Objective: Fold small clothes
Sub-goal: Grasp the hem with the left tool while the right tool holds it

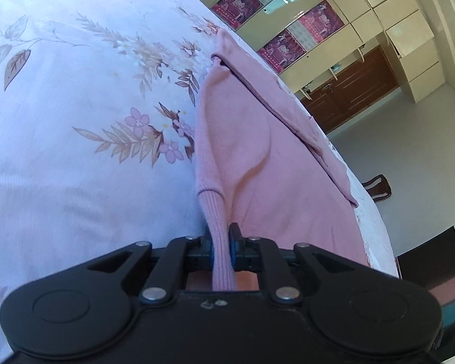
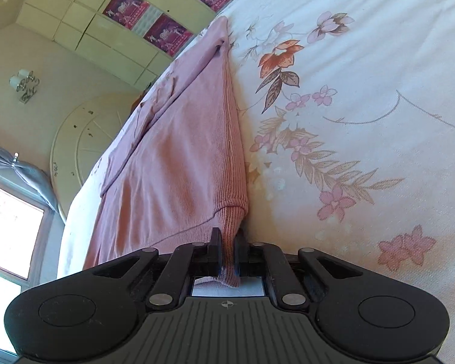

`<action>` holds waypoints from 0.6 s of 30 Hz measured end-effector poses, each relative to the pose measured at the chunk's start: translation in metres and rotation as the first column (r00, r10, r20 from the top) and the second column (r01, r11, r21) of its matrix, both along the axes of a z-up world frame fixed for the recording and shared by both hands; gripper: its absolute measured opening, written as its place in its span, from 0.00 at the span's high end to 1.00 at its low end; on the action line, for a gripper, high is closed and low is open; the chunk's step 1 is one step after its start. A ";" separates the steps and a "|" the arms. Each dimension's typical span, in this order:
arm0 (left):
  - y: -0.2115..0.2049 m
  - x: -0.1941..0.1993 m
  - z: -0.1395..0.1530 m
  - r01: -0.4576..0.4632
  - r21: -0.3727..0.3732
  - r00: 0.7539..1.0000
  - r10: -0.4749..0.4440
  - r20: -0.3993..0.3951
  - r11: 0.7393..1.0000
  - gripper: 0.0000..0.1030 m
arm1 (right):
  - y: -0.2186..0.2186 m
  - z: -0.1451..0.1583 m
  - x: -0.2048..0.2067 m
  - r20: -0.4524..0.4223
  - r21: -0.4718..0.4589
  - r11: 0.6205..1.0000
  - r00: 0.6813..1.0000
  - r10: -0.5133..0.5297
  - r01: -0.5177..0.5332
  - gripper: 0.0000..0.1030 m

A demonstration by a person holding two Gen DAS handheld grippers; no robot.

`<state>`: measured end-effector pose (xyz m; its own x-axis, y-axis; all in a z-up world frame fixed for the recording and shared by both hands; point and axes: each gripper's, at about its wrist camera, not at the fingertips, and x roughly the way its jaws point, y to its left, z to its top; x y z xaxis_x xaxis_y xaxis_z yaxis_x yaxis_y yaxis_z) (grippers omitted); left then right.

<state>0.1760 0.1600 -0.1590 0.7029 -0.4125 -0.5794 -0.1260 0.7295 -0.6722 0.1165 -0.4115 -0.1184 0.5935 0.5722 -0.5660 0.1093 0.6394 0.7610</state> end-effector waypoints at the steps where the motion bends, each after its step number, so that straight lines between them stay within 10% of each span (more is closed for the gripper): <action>1: 0.002 0.000 0.000 -0.002 -0.008 1.000 0.002 0.001 1.000 0.85 | -0.001 -0.001 0.000 -0.003 0.007 1.000 1.000 0.002 -0.002 0.94; 9: -0.001 0.002 0.002 -0.030 -0.048 0.999 0.031 0.008 0.998 0.66 | 0.010 0.008 0.013 -0.004 -0.014 1.000 1.000 0.016 -0.016 0.88; 11: -0.001 0.003 0.004 -0.053 -0.044 0.999 0.053 0.011 0.998 0.73 | 0.011 0.007 0.014 -0.009 -0.014 1.000 1.000 0.010 -0.011 0.88; 12: -0.002 0.004 0.004 -0.059 -0.016 0.998 0.059 0.003 0.998 0.96 | 0.011 0.007 0.015 -0.013 -0.013 1.000 1.000 0.008 -0.008 0.88; 18: 0.001 -0.009 0.018 -0.070 -0.016 0.992 0.071 0.103 0.997 0.96 | 0.011 0.032 0.002 0.112 -0.030 0.999 0.994 0.020 -0.017 0.94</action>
